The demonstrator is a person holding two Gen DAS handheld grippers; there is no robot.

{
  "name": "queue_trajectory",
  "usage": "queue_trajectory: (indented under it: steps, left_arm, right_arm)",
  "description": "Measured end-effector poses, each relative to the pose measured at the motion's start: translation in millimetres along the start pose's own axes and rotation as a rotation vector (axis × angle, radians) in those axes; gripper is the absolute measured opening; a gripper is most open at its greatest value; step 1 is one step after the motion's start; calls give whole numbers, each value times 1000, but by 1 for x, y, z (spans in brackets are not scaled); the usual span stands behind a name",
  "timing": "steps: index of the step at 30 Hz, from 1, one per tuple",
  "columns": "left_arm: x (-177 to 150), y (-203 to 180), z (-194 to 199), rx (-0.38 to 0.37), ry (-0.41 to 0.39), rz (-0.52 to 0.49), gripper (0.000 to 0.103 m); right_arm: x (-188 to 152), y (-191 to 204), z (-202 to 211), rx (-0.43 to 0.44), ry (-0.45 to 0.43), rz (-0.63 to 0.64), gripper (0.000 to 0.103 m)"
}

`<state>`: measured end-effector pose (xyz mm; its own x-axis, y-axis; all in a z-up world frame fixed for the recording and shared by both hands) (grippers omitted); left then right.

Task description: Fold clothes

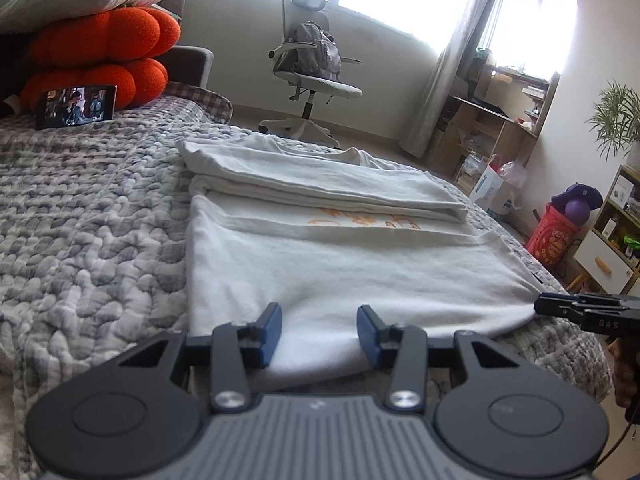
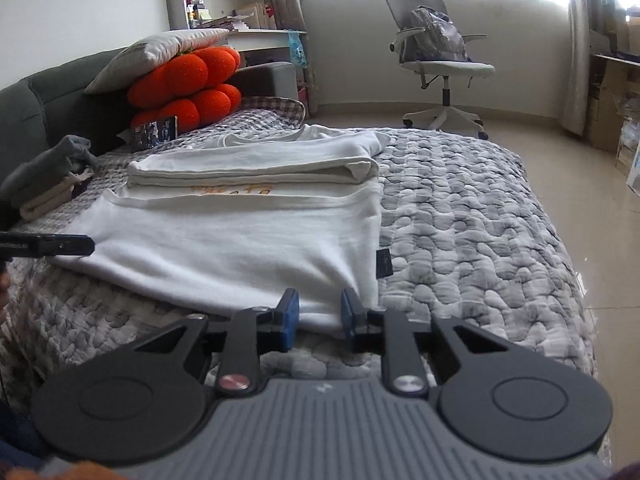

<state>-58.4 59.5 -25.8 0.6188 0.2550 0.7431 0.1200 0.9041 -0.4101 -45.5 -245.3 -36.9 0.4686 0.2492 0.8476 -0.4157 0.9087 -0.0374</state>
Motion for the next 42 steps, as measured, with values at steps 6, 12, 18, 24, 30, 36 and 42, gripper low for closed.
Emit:
queue_trajectory:
  steps: [6, 12, 18, 24, 30, 36, 42]
  left_arm:
    - [2, -3, 1, 14, -3, -2, 44]
    - [5, -16, 6, 69, -57, -71, 54]
    - [1, 1, 7, 90, -40, -43, 54]
    - [1, 6, 12, 86, -43, -51, 54]
    - [-3, 9, 19, 97, -44, -81, 53]
    - [-4, 14, 24, 99, -39, -75, 53]
    - [-7, 15, 27, 97, -31, -92, 53]
  right_arm:
    - [16, 17, -1, -39, -44, 31, 36]
    - [28, 50, -21, -12, -81, 98, 36]
    - [22, 68, -38, -23, -61, 159, 39]
    - [7, 34, -28, -163, -54, 114, 49]
    - [-3, 4, -10, -180, -53, 21, 54]
    - [-10, -3, -10, -181, -63, -28, 63]
    - [-12, -5, -8, -183, -71, -25, 63]
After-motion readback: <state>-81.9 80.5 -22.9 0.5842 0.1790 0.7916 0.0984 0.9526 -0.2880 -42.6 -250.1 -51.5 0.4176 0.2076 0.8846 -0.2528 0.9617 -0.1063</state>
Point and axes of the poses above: each gripper's, at about its wrist camera, not at the fingertips, and z roughly against the way its jaws point, y to its left, x to its top, the point moved 5 cm from there along -z, roughly the way its jaws point, and after that the axes turned 11 degrees about z, right-handed, at the moved point
